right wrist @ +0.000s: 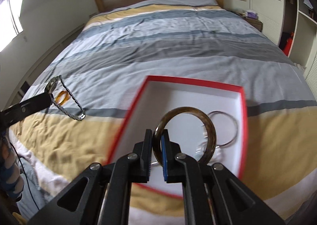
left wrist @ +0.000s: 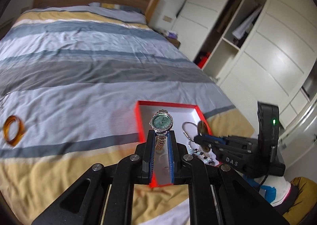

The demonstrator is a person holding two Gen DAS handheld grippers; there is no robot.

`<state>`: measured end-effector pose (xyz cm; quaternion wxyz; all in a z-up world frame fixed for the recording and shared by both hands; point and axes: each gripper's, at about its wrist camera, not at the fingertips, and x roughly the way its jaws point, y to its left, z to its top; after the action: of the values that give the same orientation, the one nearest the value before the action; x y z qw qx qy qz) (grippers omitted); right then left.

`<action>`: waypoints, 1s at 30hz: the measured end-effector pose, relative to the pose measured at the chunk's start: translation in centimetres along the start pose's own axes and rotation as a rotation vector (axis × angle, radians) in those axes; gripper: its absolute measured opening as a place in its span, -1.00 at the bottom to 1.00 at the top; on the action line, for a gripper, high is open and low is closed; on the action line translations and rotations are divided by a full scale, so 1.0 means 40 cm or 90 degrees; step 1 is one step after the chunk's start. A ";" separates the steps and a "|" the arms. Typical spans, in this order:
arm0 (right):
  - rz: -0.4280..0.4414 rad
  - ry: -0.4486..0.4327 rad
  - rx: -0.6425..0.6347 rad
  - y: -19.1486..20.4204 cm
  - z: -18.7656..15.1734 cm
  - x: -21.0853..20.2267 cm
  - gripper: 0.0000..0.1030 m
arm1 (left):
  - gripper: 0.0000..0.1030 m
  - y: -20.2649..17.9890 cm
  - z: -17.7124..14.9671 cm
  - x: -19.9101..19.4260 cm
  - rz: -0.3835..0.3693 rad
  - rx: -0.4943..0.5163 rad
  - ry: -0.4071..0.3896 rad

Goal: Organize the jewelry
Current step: 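Carry watch and brown bangle into the red box and open both tools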

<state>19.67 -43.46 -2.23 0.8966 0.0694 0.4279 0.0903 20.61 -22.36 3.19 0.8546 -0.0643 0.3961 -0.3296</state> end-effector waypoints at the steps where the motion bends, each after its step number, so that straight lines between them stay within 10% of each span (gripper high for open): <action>1: -0.004 0.001 0.001 -0.017 0.007 0.010 -0.85 | -0.77 -0.011 0.004 0.029 0.000 0.006 0.010; 16: 0.008 0.053 0.011 -0.146 0.053 0.181 -0.84 | -0.77 -0.041 0.010 0.362 0.070 0.045 0.109; 30: 0.011 0.090 0.024 -0.155 0.061 0.225 -0.81 | -0.76 -0.023 -0.031 0.416 0.107 0.038 0.145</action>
<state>27.77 -47.61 -8.75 0.8619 0.0834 0.4911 0.0951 27.06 -33.11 -7.88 0.8302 0.0321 0.4844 -0.2739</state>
